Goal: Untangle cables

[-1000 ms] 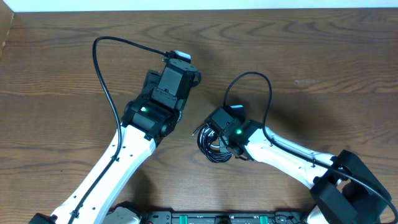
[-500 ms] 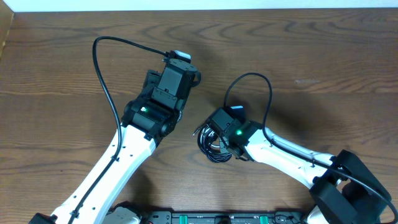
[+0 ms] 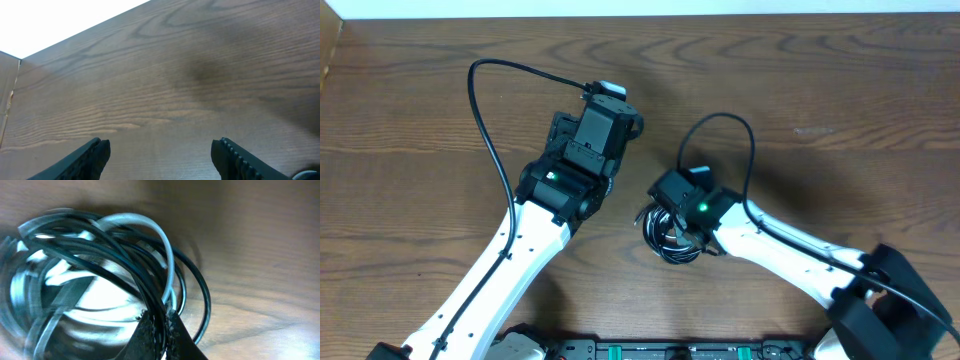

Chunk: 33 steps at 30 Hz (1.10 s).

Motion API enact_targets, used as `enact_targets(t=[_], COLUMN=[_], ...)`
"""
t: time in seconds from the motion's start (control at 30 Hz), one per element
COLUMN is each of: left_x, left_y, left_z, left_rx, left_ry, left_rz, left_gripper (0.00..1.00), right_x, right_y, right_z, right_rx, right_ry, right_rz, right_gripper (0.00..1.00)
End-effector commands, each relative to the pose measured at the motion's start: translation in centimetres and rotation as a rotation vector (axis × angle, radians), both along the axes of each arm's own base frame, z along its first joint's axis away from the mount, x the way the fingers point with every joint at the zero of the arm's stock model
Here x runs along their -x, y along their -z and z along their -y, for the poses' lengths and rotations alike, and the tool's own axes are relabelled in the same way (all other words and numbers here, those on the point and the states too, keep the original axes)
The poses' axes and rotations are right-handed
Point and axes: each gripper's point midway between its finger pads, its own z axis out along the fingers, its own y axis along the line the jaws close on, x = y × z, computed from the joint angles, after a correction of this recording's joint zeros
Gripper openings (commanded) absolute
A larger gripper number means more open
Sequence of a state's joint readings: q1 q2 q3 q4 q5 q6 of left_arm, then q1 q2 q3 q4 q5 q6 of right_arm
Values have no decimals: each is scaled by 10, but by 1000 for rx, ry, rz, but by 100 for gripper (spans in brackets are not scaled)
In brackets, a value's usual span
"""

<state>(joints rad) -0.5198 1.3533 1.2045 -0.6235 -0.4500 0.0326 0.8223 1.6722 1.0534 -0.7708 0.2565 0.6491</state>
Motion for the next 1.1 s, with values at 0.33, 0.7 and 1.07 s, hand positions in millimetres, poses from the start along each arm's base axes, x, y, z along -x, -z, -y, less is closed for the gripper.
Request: enact_targets(t=[0.33, 0.7, 1.07], left_x=[21, 45, 24], left_y=[13, 7, -13], left_z=[63, 112, 136], left_rx=[265, 481, 551], left_ry=[251, 467, 556], left_rz=[-145, -243, -128], left_gripper=[58, 77, 82], right_x=[-63, -63, -57], right_y=[-241, -340, -361], right_z=[0, 25, 22], right_rx=[-66, -101, -165], right_ry=[-103, -56, -77], right_rz=[539, 776, 816], right_gripper=[2, 2, 2])
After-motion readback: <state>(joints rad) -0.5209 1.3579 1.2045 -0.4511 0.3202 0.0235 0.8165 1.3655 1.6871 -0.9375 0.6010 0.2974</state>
